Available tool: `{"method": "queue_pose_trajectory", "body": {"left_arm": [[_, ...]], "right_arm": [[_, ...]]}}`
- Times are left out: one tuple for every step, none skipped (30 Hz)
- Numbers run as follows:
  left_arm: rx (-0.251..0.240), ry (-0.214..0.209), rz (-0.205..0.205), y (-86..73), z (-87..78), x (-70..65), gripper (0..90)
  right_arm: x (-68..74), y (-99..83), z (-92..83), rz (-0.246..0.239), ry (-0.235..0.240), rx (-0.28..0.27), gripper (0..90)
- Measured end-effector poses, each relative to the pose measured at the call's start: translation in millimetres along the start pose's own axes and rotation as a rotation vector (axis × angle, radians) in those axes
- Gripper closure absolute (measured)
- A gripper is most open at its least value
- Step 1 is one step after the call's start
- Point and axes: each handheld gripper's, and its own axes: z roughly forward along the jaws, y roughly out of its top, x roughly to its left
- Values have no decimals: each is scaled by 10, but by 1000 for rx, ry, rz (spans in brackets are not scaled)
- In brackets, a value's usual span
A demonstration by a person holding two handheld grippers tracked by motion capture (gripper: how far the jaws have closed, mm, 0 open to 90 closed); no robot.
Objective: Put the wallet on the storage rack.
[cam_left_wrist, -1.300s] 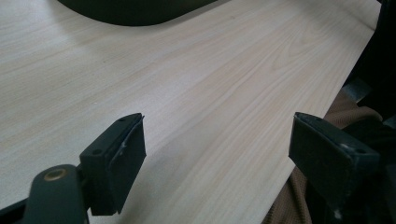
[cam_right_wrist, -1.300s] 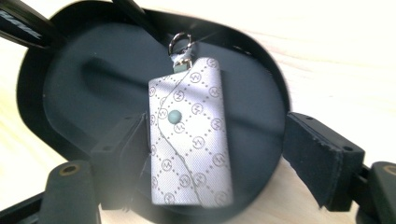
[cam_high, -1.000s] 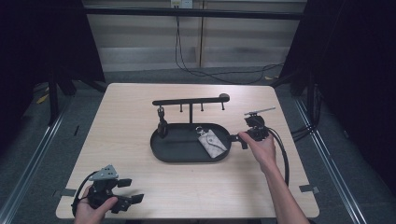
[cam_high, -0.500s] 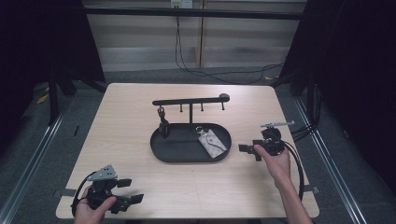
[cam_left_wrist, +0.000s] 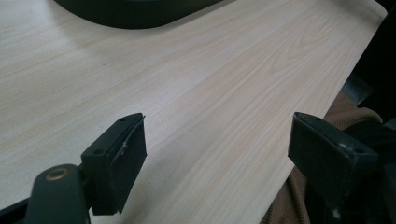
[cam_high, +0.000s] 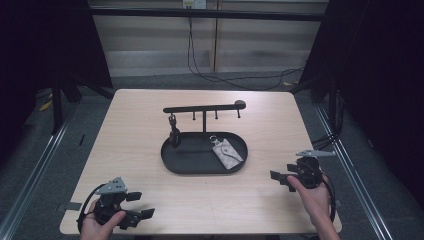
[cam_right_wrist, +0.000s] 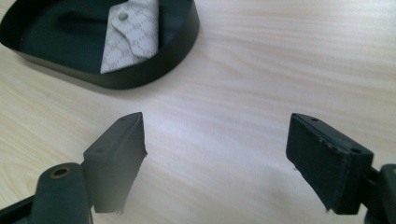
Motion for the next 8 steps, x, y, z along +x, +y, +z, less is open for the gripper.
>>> {"method": "queue_pose_trajectory", "body": {"left_arm": [[-4, 5, -2, -2, -5, 8, 192], [-9, 2, -9, -3, -11, 15, 192], [-15, 11, -11, -5, -17, 21, 192], [-19, 15, -17, -9, -18, 26, 192], [-18, 19, -22, -12, -16, 33, 192], [-13, 18, -21, -13, -12, 42, 192], [-12, 19, -23, -14, -8, 45, 192], [-9, 18, -23, -14, -5, 46, 192]], "right_arm": [[-1, -39, -18, -1, 0, -6, 198], [0, -75, -35, -2, -3, -8, 198], [6, -108, -50, -1, -5, -13, 199], [7, -139, -63, -9, -7, -17, 201], [6, -168, -72, -14, -7, -18, 200], [-1, -198, -75, -14, -8, -17, 197], [-21, -227, -67, -15, -13, -13, 196], [-52, -254, -47, -14, -20, 2, 197]]}}
